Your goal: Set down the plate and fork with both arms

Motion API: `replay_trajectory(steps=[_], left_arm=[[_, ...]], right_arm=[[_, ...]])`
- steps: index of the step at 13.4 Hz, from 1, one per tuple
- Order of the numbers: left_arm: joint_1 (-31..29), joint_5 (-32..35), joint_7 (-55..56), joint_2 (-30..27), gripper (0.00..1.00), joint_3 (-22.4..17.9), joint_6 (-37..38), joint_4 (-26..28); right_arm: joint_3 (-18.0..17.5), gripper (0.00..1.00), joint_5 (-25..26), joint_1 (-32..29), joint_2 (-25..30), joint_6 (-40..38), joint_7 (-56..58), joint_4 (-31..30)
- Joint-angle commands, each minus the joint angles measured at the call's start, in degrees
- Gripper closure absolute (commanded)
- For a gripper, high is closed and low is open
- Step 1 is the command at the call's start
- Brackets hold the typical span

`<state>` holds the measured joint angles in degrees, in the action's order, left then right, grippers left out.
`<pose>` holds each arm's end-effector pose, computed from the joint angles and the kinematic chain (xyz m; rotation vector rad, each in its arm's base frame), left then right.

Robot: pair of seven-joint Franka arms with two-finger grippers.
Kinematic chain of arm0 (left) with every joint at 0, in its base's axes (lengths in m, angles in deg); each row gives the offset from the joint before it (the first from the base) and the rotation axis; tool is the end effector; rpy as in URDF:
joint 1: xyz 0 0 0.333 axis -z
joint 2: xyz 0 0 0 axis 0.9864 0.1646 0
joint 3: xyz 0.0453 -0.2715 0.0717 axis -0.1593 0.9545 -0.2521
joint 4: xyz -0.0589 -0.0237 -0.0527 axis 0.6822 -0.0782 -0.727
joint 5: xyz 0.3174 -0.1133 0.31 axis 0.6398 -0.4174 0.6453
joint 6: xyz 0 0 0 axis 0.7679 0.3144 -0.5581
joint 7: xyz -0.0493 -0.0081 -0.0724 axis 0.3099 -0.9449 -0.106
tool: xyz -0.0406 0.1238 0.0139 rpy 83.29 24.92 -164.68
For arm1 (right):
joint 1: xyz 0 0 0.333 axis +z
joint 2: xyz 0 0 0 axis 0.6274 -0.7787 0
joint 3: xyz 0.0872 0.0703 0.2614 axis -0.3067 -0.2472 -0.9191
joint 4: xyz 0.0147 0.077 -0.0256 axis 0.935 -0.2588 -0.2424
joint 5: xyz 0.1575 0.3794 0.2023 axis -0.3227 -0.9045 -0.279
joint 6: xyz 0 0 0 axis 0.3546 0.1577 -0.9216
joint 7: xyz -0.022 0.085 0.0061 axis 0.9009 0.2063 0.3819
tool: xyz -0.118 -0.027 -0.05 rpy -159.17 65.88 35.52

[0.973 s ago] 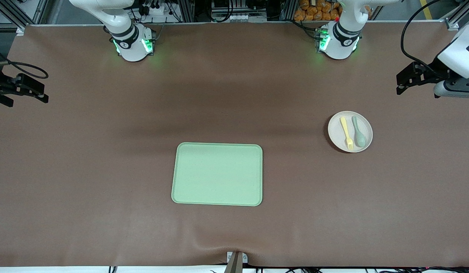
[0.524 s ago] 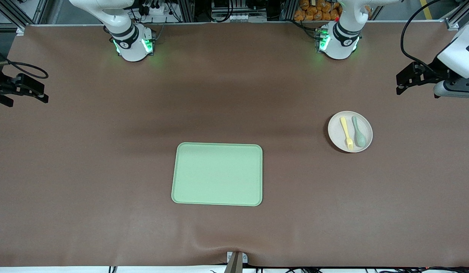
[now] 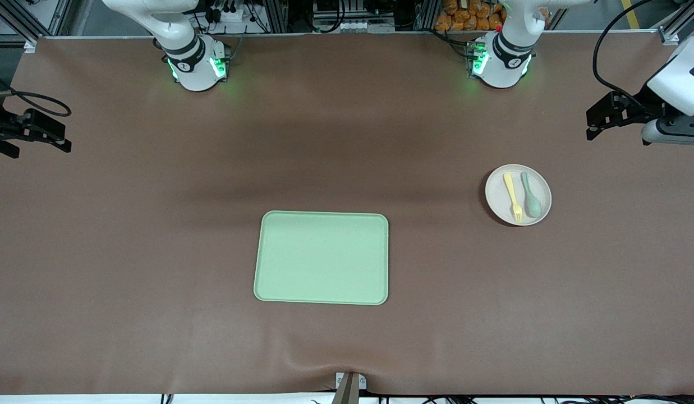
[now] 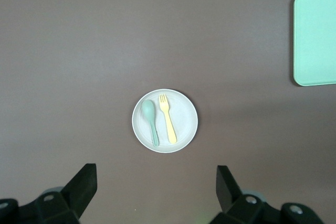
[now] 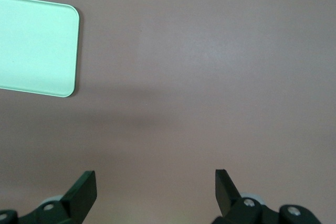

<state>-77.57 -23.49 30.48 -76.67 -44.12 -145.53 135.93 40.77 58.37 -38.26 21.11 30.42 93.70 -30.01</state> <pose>0.6055 -0.0766 0.6020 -3.1043 0.2100 -0.0290 0.6207 -0.0215 0.5884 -3.1228 -0.1727 0.0533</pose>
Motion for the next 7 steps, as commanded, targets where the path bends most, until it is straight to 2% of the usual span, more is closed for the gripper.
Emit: replay_trajectory(steps=[1,5,7], left_arm=[[-0.1,-0.9,-0.7,0.5,0.00,-0.1,0.0,-1.0],[-0.6,-0.3,-0.7,2.9,0.00,-0.7,0.1,-0.8],[-4.4,-0.3,-0.6,6.1,0.00,-0.7,0.1,-1.0]], right_arm=[[-0.6,0.00,-0.1,-0.9,0.5,-0.5,-0.3,-0.1],[-0.6,0.00,-0.1,-1.1,0.5,-0.4,-0.3,-0.1],[-0.6,0.00,-0.1,-1.1,0.5,-0.4,-0.3,-0.1]])
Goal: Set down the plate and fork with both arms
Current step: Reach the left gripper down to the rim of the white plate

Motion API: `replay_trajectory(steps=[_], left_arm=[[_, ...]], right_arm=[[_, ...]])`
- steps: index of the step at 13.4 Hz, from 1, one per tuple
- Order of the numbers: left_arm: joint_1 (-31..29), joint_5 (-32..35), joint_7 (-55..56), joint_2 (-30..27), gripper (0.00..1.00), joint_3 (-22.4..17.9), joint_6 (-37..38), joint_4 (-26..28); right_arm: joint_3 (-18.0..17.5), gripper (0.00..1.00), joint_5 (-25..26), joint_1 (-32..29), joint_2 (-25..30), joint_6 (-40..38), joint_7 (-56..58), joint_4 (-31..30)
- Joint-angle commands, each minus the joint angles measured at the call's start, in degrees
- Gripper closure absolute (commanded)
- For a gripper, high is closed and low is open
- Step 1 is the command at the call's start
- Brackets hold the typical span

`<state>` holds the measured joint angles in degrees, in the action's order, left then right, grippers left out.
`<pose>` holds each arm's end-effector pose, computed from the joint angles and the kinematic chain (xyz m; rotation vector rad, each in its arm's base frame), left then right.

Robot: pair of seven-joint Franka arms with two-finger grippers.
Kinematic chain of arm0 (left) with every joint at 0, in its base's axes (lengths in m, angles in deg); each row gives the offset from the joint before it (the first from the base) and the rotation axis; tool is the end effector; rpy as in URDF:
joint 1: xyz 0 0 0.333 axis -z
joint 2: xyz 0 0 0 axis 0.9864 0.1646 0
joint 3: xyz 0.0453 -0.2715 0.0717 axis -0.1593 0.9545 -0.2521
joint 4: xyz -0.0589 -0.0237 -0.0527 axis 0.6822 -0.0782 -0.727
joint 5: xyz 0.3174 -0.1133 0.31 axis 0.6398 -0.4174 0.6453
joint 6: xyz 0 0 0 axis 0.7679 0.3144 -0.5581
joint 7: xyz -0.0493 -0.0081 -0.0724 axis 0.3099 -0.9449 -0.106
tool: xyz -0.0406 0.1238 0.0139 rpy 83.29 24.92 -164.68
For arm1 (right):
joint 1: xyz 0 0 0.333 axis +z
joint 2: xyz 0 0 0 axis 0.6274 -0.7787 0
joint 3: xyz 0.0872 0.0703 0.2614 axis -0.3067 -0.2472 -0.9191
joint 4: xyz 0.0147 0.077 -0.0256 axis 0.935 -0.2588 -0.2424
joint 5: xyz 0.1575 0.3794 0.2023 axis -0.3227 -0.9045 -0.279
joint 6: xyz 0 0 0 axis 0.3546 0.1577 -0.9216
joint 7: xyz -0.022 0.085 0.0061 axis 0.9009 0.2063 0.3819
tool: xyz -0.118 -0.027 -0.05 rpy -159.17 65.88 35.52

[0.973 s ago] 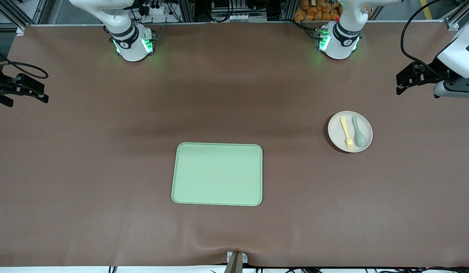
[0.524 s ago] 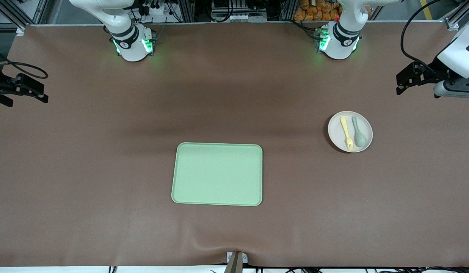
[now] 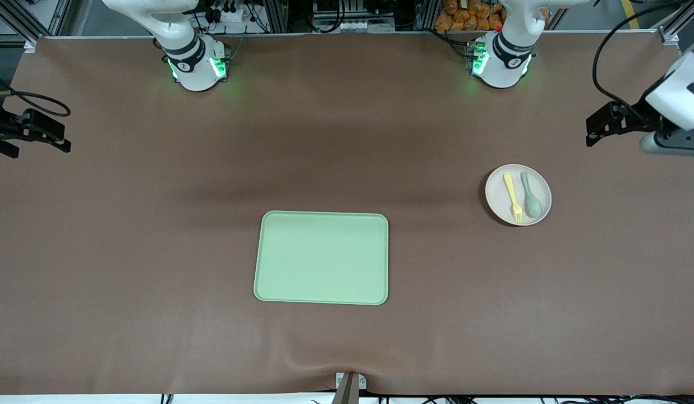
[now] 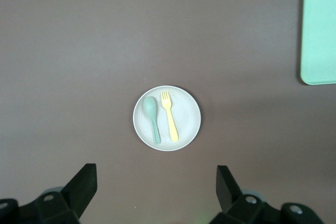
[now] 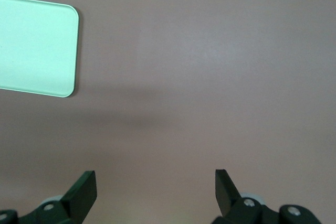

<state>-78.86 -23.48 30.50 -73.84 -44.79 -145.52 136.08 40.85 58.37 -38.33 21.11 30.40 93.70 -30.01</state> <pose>0.6201 -0.0561 0.5702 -3.1078 0.1576 0.0530 0.6205 -0.0231 0.5884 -3.1230 -0.1686 0.0538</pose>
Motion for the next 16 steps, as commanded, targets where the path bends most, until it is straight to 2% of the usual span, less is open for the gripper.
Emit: replay_trajectory(steps=[1,6,9,14,16], left_arm=[[-5.0,-0.5,-0.9,4.9,0.00,0.0,0.1,-1.2],[-12.5,-1.6,-0.9,13.5,0.00,0.1,0.0,-1.0],[-12.6,-1.2,-0.8,18.6,0.00,0.0,-0.4,0.3],[-13.8,-1.3,-0.8,18.9,0.00,0.1,-13.7,13.5],[-15.1,-1.4,-0.8,18.6,0.00,0.3,-21.5,19.9]], right_arm=[[-0.7,0.00,-0.1,-1.1,0.5,-0.5,-0.3,-0.1],[-0.7,0.00,-0.1,-1.1,0.5,-0.4,-0.3,-0.1],[-0.7,0.00,-0.1,-1.1,0.5,-0.4,-0.3,-0.1],[-0.7,0.00,-0.1,-1.1,0.5,-0.4,-0.3,-0.1],[-0.7,0.00,-0.1,-1.1,0.5,-0.4,-0.3,-0.2]])
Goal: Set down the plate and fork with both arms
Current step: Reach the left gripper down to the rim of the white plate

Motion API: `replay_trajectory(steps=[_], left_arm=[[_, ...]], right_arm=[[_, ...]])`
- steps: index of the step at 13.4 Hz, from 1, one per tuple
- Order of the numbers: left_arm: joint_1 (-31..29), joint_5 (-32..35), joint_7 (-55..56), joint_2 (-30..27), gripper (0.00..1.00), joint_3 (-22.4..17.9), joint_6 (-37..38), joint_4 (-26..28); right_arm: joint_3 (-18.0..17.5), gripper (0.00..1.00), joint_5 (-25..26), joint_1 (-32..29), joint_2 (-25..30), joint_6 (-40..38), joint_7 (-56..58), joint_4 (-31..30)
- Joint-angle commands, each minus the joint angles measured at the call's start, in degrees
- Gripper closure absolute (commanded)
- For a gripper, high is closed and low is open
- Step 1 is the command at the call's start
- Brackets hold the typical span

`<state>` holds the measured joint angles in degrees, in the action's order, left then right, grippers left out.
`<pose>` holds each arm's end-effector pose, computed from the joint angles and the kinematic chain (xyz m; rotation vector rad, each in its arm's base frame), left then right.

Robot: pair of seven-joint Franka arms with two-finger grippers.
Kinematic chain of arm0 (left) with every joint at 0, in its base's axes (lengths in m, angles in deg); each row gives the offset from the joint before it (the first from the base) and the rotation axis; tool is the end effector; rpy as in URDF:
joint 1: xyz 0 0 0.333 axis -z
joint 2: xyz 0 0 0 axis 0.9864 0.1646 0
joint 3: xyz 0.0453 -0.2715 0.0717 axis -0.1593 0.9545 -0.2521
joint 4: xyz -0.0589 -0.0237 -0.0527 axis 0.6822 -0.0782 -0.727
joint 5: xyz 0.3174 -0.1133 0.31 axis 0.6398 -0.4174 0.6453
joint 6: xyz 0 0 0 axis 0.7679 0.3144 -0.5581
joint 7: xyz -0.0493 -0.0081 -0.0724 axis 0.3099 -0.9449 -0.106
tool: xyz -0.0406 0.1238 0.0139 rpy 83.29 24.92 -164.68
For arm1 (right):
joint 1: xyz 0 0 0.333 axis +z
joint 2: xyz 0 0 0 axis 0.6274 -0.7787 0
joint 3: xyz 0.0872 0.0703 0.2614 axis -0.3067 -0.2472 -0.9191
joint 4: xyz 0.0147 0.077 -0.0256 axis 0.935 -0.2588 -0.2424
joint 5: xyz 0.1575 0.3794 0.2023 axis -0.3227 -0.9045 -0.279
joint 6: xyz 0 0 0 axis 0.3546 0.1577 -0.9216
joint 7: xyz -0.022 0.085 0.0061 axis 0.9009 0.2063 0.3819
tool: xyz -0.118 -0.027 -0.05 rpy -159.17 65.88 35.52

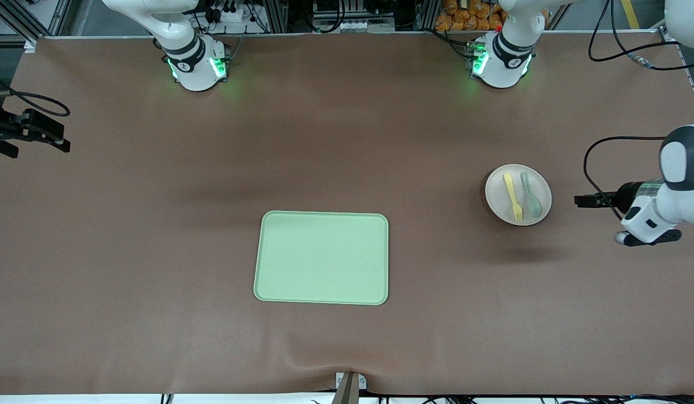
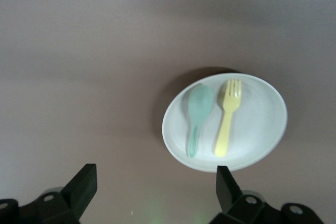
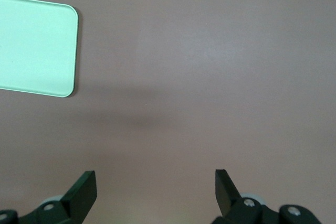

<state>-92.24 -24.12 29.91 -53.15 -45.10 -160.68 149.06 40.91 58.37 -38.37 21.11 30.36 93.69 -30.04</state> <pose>0.6369 0.0936 0.2370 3.0520 0.1827 -0.5501 0.6204 -0.0242 0.5881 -3.1231 -0.1656 0.0557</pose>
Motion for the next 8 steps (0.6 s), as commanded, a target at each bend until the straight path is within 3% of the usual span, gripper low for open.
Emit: replay_trajectory(steps=[1,8], left_arm=[[-2.0,-0.8,-0.3,-2.0,0.00,0.6,-9.4,9.3],[-3.0,-1.6,-0.3,3.3,0.00,0.6,-15.6,12.4]], right_arm=[[-0.7,0.00,-0.1,-1.0,0.5,-0.4,-0.3,-0.2],[-1.1,0.00,-0.1,-0.6,0.6,-0.4,-0.3,0.0]])
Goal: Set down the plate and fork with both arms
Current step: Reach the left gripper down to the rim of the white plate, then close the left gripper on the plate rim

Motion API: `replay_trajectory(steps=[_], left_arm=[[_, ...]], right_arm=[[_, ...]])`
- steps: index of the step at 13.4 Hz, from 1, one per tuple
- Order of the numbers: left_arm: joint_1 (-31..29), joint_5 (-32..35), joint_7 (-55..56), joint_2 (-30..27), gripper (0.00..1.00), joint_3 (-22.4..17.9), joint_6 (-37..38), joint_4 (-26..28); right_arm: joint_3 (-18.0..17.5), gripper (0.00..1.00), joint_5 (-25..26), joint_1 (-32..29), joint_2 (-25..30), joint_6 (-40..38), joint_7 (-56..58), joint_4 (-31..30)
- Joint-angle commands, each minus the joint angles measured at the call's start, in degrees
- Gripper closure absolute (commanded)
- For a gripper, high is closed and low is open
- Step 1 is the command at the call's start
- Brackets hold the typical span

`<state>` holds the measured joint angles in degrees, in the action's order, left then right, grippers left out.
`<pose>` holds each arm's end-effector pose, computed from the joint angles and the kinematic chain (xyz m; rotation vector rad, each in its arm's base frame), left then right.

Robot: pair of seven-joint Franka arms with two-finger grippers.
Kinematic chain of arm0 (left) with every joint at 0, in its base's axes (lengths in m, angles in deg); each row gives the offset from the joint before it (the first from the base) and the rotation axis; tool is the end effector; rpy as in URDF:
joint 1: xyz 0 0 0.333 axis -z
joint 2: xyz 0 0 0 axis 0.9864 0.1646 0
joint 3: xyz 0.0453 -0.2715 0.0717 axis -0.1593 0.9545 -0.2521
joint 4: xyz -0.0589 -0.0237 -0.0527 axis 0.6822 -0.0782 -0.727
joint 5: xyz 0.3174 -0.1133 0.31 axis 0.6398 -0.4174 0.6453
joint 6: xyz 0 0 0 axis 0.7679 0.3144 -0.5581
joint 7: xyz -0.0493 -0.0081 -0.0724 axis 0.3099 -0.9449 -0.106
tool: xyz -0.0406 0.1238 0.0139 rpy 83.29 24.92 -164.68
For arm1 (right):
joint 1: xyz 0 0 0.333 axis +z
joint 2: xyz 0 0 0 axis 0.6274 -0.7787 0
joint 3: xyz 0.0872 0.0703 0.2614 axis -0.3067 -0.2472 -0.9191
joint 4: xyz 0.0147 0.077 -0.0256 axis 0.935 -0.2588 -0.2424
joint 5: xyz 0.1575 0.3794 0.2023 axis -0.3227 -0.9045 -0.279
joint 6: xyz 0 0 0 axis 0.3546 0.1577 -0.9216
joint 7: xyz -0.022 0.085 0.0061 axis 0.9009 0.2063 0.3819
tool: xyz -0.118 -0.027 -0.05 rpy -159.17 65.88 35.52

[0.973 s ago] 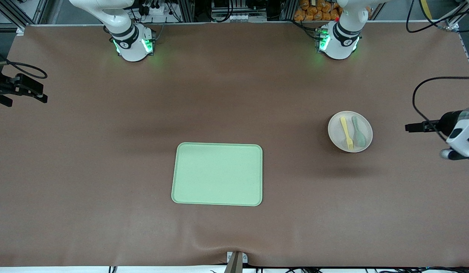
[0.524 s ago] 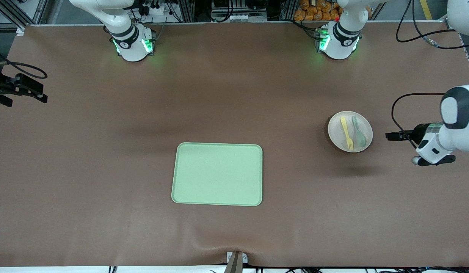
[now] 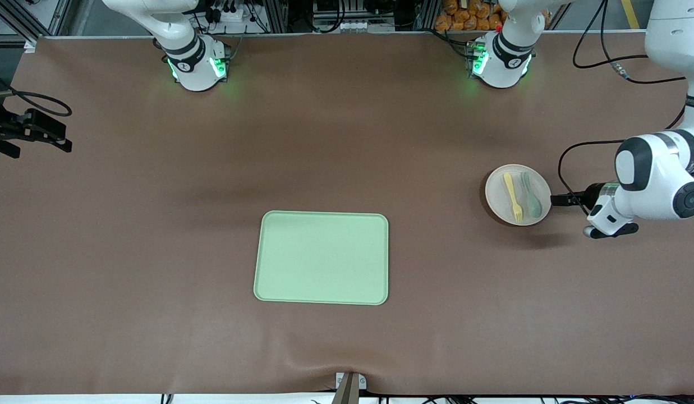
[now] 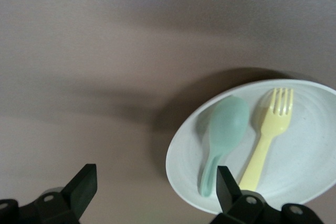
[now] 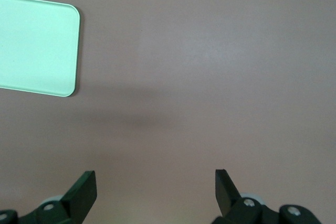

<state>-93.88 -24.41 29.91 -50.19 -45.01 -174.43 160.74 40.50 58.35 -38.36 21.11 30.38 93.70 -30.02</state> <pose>0.5869 0.0989 0.1254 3.0294 0.2219 -0.5683 0.6206 -0.0197 0.5883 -3.1220 -0.1773 0.0546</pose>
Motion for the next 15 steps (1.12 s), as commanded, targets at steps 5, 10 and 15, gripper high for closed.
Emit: replay_trajectory(steps=[5,10,15], left_arm=[[-1.7,-1.3,-0.3,2.6,0.00,0.6,-9.2,6.5],[-1.7,-1.3,-0.4,1.3,0.00,0.7,-9.3,8.2],[-1.1,-1.2,-0.4,1.6,0.27,0.8,-9.4,8.0]], right_arm=[[-0.6,0.00,-0.2,-0.5,0.7,-0.5,-0.3,0.0],[-0.3,0.00,-2.2,-0.9,0.7,-1.9,-0.3,0.0],[-0.3,0.00,-2.5,-1.0,0.7,-1.9,-0.3,0.0]])
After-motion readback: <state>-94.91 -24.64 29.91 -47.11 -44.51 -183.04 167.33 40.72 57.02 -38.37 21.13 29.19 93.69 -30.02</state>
